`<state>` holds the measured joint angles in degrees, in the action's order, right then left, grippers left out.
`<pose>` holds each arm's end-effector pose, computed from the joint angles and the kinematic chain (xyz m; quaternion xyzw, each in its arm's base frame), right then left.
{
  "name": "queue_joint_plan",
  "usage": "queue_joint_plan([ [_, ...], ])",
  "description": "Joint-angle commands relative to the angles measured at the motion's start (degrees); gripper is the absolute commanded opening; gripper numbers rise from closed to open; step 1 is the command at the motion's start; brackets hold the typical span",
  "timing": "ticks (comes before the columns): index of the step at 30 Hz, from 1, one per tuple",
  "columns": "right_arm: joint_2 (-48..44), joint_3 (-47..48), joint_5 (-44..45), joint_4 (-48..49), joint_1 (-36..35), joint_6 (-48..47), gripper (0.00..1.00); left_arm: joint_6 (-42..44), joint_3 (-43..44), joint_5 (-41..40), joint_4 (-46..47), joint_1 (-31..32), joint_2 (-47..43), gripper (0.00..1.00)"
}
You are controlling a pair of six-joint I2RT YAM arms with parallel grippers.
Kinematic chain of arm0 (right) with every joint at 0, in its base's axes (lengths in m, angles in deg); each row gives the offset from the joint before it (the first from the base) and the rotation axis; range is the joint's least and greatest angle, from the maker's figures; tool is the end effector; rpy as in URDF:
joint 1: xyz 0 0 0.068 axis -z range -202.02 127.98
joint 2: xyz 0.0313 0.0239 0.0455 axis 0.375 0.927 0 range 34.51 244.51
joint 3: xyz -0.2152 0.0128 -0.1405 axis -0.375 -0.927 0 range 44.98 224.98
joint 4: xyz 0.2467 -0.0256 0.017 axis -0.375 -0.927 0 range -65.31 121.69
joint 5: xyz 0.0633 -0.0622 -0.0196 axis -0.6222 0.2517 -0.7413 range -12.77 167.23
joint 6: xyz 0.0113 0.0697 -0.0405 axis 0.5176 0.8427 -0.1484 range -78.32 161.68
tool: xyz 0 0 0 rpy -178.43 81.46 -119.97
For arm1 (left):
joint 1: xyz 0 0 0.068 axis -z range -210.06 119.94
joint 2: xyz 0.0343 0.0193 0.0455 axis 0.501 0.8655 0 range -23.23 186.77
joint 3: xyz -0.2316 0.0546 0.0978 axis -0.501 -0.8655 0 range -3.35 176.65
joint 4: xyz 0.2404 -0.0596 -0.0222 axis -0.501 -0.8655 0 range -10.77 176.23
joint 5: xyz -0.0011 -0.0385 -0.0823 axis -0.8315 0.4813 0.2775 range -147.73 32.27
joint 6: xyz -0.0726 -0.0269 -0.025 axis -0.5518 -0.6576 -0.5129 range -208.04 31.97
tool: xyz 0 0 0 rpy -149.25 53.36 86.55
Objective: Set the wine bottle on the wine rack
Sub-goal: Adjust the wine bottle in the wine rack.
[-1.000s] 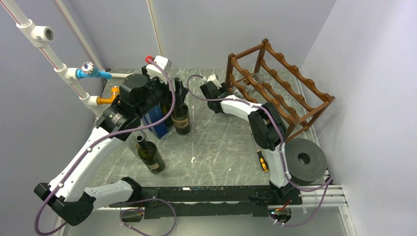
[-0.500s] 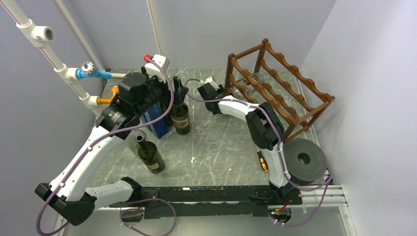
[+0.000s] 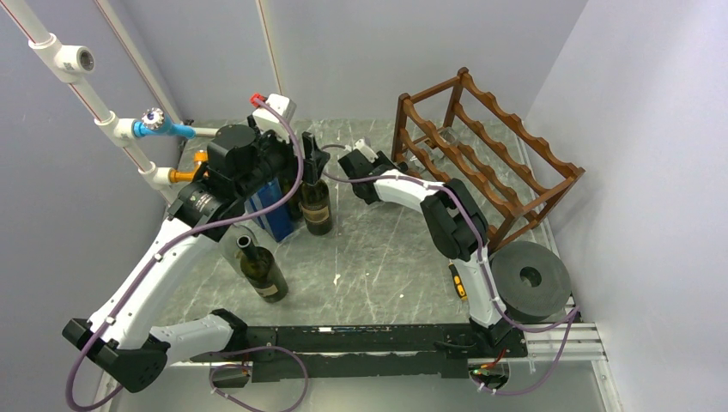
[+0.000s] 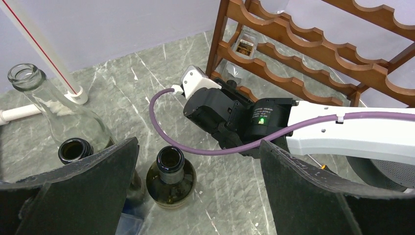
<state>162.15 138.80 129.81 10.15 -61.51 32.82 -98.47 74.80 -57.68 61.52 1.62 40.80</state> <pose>0.3933 0.2513 0.1349 -0.2302 0.8349 -0.3373 0.3691 0.2240 -0.1382 0.4244 0.1422 0.7561 -0.2299 0.5960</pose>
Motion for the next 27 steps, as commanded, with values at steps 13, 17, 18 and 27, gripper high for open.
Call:
queue_joint_plan([
  [13, -5.92, 3.39, -6.92, -6.47, -1.07, 5.05, 0.55, -1.81, 2.84, 2.15, 1.23, -0.74, 0.03, 0.99],
  [17, -5.95, 4.23, -5.60, -6.49, -1.47, 3.96, 0.58, -2.08, 2.88, 2.58, 1.21, -0.98, 0.31, 0.99],
  [18, -5.68, 4.59, -5.12, -6.42, -1.47, 3.62, 0.58, -2.15, 2.89, 2.65, 1.22, -1.07, 0.38, 0.99],
  [27, -4.25, 6.75, -2.28, -5.44, -1.30, 0.72, 0.55, -2.56, 2.97, 3.50, 1.12, -1.37, 0.75, 0.99],
])
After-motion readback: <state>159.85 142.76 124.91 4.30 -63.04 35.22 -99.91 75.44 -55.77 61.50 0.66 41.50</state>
